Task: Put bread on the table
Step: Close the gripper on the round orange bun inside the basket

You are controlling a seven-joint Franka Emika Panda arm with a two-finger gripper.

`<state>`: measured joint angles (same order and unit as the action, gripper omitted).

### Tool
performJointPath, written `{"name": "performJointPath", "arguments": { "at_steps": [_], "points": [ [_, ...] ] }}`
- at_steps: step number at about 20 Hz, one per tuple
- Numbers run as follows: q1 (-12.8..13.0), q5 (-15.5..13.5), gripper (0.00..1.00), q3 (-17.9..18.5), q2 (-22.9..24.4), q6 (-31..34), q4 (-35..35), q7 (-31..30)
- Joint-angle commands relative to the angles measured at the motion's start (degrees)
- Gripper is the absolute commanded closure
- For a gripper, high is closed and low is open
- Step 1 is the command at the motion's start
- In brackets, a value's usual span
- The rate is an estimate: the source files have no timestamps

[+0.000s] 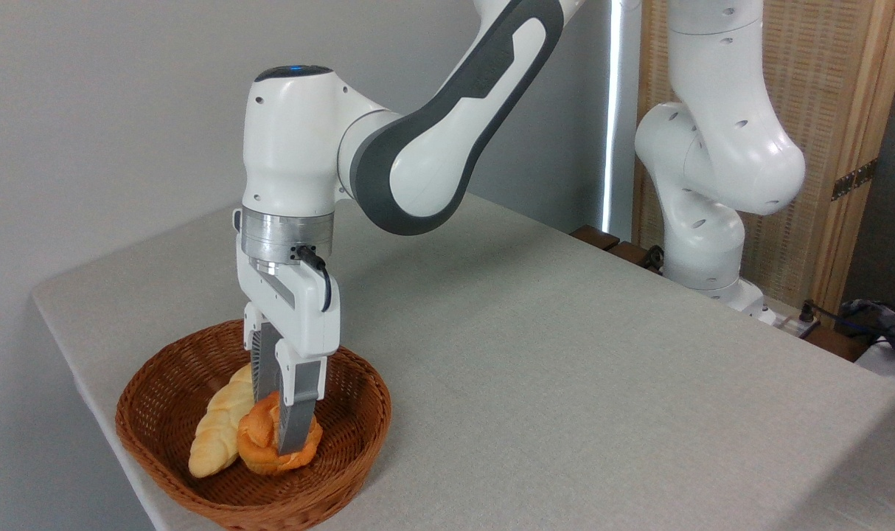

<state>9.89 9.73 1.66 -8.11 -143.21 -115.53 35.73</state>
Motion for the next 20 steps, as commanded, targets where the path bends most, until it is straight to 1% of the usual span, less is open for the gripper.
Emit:
{"name": "performJointPath", "arguments": {
  "at_steps": [1,3,15,18,20],
  "points": [
    [0.31,0.64,0.63,0.45,-0.07,-1.63,-0.39,0.30],
    [0.31,0.64,0.65,0.45,-0.07,-1.63,-0.39,0.30],
    [0.31,0.29,0.65,0.45,0.11,-1.63,-0.30,0.21],
    [0.31,-1.46,0.65,0.45,0.63,-1.54,-0.22,0.21],
    [0.31,-1.64,0.65,0.63,1.42,-1.54,-0.04,0.13]
  ]
}}
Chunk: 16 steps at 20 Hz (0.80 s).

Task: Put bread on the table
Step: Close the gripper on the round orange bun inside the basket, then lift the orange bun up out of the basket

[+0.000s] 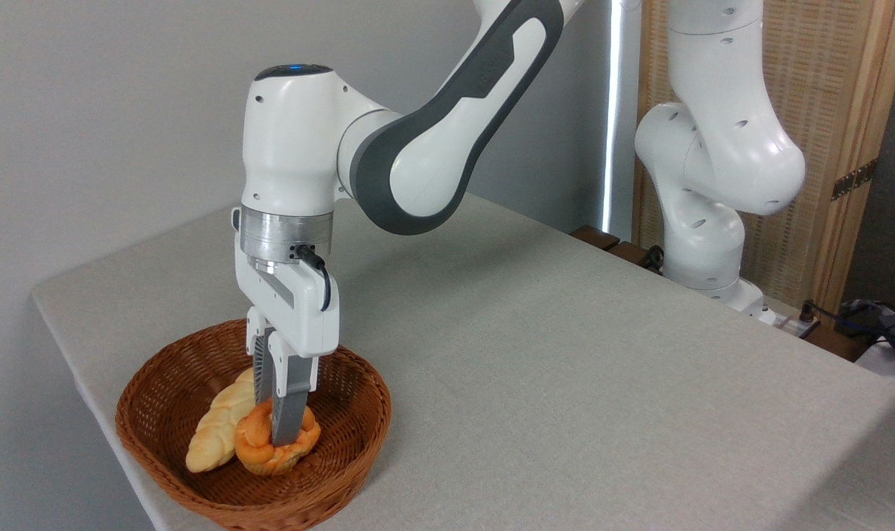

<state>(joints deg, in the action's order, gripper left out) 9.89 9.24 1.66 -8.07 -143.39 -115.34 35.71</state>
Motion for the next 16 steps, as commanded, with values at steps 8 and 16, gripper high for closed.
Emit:
{"name": "performJointPath", "arguments": {
  "at_steps": [8,16],
  "points": [
    [0.48,-8.44,0.65,1.42,8.76,6.87,-0.24,-0.03],
    [1.54,-14.60,0.61,1.15,17.82,28.15,-1.20,0.41]
  ]
}}
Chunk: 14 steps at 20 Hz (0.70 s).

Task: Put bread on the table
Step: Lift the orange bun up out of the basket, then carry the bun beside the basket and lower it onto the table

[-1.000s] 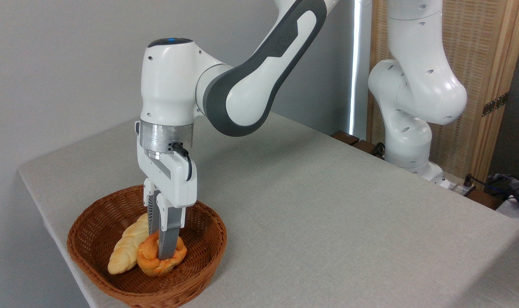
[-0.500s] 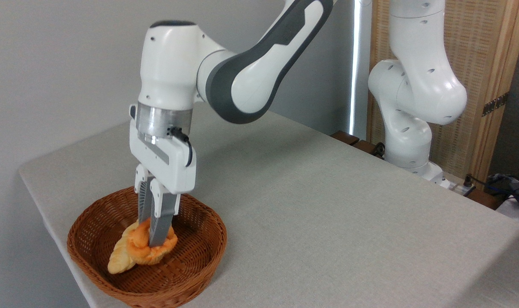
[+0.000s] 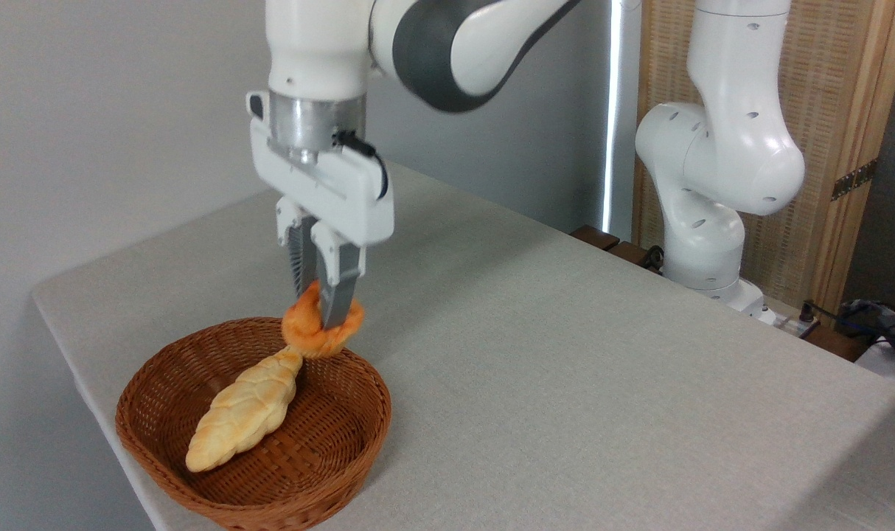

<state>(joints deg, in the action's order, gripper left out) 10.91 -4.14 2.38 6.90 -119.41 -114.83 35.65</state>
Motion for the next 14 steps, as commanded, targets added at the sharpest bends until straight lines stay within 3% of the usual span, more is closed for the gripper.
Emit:
{"name": "performJointPath", "arguments": {
  "at_steps": [1,6,8,14],
  "points": [
    [0.51,-1.23,0.60,0.52,3.37,5.32,-2.67,0.65],
    [0.78,-0.26,0.59,0.70,5.14,5.77,-9.00,4.60],
    [0.78,-0.17,0.48,0.70,5.05,5.42,-9.45,4.61],
    [0.69,-0.17,0.40,0.78,4.26,5.15,-10.50,5.84]
  ]
}}
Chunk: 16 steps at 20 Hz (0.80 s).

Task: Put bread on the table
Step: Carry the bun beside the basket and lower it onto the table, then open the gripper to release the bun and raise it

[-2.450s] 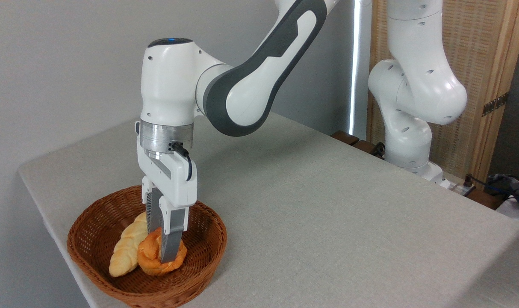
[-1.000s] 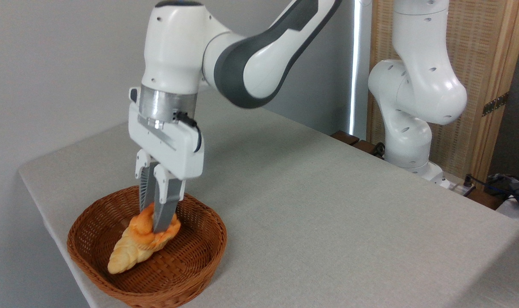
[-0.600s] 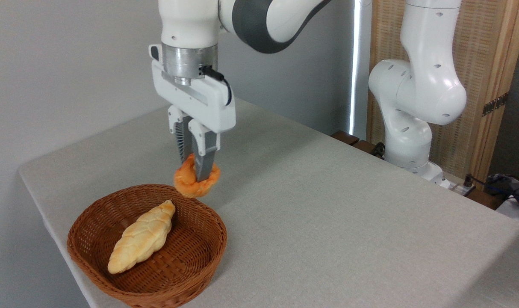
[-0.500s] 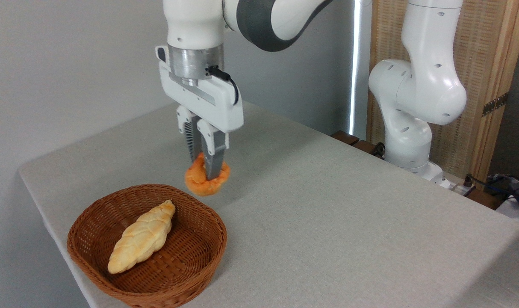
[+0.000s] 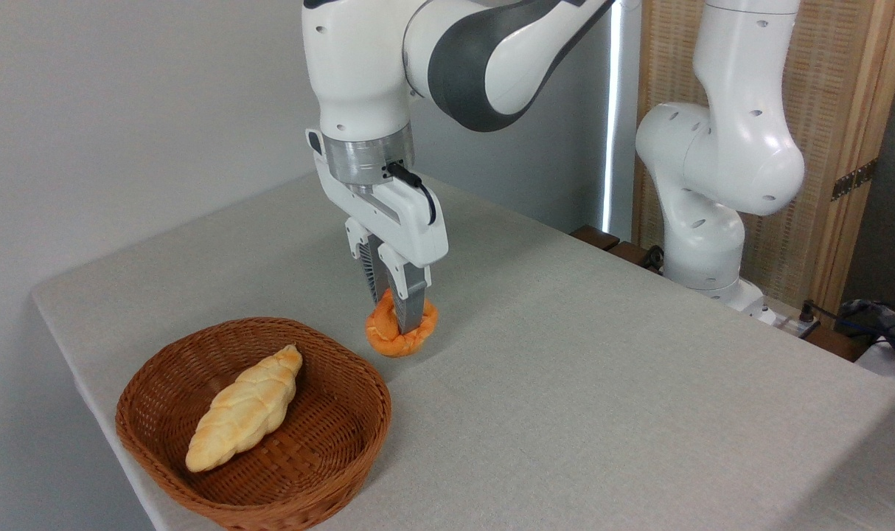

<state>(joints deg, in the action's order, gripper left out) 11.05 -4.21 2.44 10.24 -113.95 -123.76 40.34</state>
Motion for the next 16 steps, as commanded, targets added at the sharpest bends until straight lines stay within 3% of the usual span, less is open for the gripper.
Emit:
{"name": "performJointPath", "arguments": {
  "at_steps": [1,3,4,7,9,16],
  "points": [
    [0.55,0.34,0.40,0.72,0.92,-0.22,-2.18,1.15],
    [0.55,2.44,0.36,0.72,0.92,-0.22,-3.76,1.15],
    [0.55,2.80,0.28,0.72,0.92,-0.22,-4.12,1.15],
    [0.55,2.80,0.20,0.72,0.92,-0.31,-4.39,1.06],
    [0.55,2.80,0.00,0.72,0.84,-0.40,-4.39,1.06],
    [0.55,2.71,0.00,0.72,0.66,-0.57,-4.39,0.97]
  ]
}}
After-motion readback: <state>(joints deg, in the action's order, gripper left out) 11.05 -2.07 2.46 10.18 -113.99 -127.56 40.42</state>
